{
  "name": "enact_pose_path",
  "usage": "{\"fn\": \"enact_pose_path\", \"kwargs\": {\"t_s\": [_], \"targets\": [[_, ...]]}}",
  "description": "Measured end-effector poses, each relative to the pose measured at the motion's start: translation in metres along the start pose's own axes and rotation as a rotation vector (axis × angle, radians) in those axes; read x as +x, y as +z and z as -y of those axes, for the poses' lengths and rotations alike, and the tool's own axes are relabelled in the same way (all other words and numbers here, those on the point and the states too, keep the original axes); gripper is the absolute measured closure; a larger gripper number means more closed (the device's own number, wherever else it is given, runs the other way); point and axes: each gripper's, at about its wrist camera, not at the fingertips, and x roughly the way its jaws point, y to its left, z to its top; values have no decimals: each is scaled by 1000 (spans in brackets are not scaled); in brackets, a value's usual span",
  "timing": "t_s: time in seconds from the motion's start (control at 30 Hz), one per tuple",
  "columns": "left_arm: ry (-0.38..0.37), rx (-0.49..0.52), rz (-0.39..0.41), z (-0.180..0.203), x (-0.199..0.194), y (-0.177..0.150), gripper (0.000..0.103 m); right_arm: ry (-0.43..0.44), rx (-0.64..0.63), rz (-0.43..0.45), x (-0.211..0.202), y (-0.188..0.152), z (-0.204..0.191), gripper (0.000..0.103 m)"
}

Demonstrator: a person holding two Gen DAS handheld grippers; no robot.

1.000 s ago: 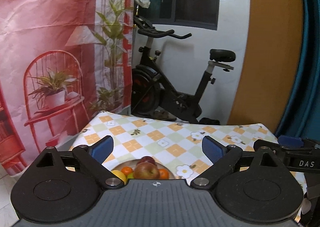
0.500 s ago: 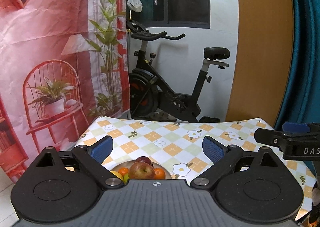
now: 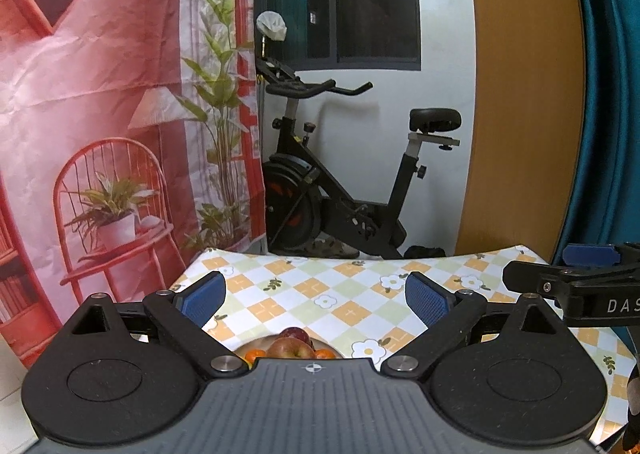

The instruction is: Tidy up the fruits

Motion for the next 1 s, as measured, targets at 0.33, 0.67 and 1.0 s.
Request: {"fn": "enact_pose_path", "kwargs": {"t_s": [0.33,0.67,1.0], "targets": [[0,4,9,3,-5,2,4,5,0,6,-1,0,-1,0],[-2,5,4,2,-4,3,4,7,1,5,-1,0,-1,0],[-12,-4,-10,2,0,3,3,9,0,-2,-2,-4,-4,0]]}}
